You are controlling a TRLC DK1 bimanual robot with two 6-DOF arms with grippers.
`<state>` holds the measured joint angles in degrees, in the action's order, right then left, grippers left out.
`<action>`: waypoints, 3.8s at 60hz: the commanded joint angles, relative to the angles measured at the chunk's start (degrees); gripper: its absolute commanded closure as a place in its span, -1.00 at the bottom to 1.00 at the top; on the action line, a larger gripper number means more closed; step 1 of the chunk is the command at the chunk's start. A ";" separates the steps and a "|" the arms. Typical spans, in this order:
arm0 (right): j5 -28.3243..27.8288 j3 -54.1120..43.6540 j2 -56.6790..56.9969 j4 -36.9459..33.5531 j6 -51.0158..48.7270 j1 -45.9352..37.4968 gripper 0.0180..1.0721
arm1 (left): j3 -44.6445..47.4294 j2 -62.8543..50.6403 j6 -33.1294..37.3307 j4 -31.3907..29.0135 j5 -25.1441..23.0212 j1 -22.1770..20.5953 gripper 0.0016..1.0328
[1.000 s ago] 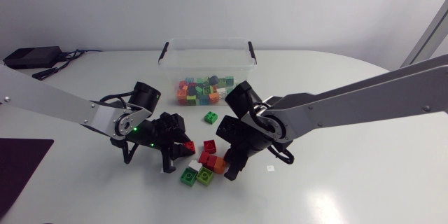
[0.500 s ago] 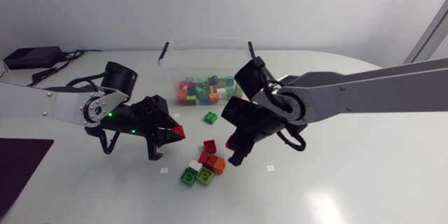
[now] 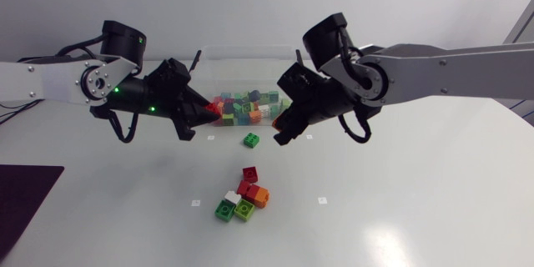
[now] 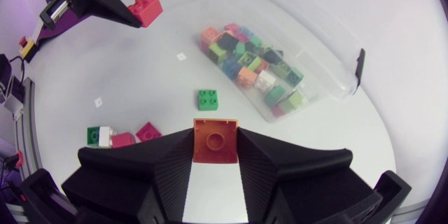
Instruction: Place the duplo bricks in the container
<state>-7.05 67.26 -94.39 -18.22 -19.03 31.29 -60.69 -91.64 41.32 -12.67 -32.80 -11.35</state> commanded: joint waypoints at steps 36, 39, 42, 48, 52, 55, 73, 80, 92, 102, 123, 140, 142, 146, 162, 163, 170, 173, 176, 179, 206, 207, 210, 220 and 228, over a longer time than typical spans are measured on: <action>0.63 17.02 -9.41 7.58 8.48 -5.01 0.53 | -24.13 -14.62 -14.60 2.03 -1.92 1.77 0.37; 0.63 18.52 -10.64 7.76 8.92 -5.36 0.53 | -25.45 -15.77 -14.87 2.03 -1.92 1.77 0.37; 0.63 19.57 -11.61 7.85 9.27 -5.62 0.53 | -26.41 -16.65 -15.22 2.03 -1.92 1.86 0.37; 0.63 21.33 -13.54 8.64 9.80 -5.98 0.53 | -28.00 -17.96 -15.66 2.03 -1.92 1.86 0.37; 1.16 22.30 -14.77 9.17 9.80 -6.06 0.53 | -28.87 -18.58 -15.83 2.03 -1.92 1.86 0.37; 1.34 23.26 -15.74 9.34 9.80 -6.06 0.53 | -29.75 -19.28 -16.10 2.03 -1.92 1.95 0.37; 1.78 30.47 -22.68 9.08 10.15 -6.77 0.53 | -35.11 -23.85 -17.77 1.94 -1.66 2.39 0.34; 2.39 32.75 -24.61 8.81 10.06 -6.85 0.53 | -36.35 -25.17 -18.12 1.94 -0.87 2.39 0.10; 3.88 35.39 -25.67 8.11 9.45 -6.85 0.01 | -35.03 -23.68 -18.03 1.94 -0.78 2.39 -0.75; 4.50 35.74 -25.23 7.23 8.74 -6.85 -0.74 | -30.54 -18.84 -17.77 2.21 -0.78 2.65 -0.84; 4.15 29.06 -17.14 7.58 6.90 -5.80 -0.74 | -12.70 -0.12 -16.10 5.11 -0.69 3.36 -0.84; -0.60 15.97 -6.25 7.06 -0.92 -3.69 -0.75 | 0.30 10.95 -10.12 -1.92 -0.07 3.97 -0.84; -1.12 14.74 -5.63 6.53 -1.98 -3.25 -0.74 | 1.45 11.39 -9.68 -2.63 0.01 3.88 -0.84; -1.92 13.07 -4.93 4.77 -3.83 -2.46 -0.75 | 3.82 12.36 -8.10 -4.30 0.19 3.44 -0.84; -3.94 8.32 -3.35 -1.38 -10.42 0.79 -0.81 | 11.64 15.26 -7.13 -7.37 6.69 -1.13 -0.84; -3.94 8.15 -3.43 -1.91 -10.86 1.06 -0.82 | 12.35 15.70 -7.13 -7.46 7.92 -1.57 -0.84; -4.03 7.44 -4.66 -5.78 -15.34 2.37 -0.86 | 14.10 17.46 -8.45 -8.95 9.77 -3.32 -0.84; -4.03 7.00 -5.37 -7.01 -17.45 2.73 -0.86 | 14.54 17.54 -9.15 -10.36 11.35 -4.64 -0.83; -4.11 6.56 -6.07 -7.53 -18.94 3.08 -0.86 | 14.81 17.37 -9.50 -11.33 12.58 -6.05 -0.83; -4.11 6.39 -6.95 -8.15 -20.52 3.25 -0.87 | 14.72 16.58 -9.94 -12.65 12.67 -6.84 -0.83; -3.67 8.23 -11.43 -14.13 -28.96 5.98 -0.90 | 16.04 6.21 -15.22 -14.76 15.48 -14.31 -0.83; -3.67 8.23 -11.43 -14.21 -29.05 6.07 -0.90 | 16.13 5.68 -15.66 -14.84 15.75 -14.84 -0.83; -3.67 8.06 -11.43 -14.57 -29.84 6.15 -0.90 | 16.39 4.98 -16.10 -14.76 16.71 -15.63 -0.83; -3.67 7.62 -12.57 -15.44 -33.09 6.24 -0.90 | 17.62 3.92 -19.61 -14.76 18.29 -18.88 -0.83; -3.67 8.50 -14.07 -16.50 -34.32 6.50 -0.84 | 18.32 2.51 -21.81 -13.44 18.65 -20.11 -0.83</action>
<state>-10.70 74.94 -106.26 -33.41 -51.00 37.12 -44.16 -87.24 22.00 -26.65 -14.44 -30.85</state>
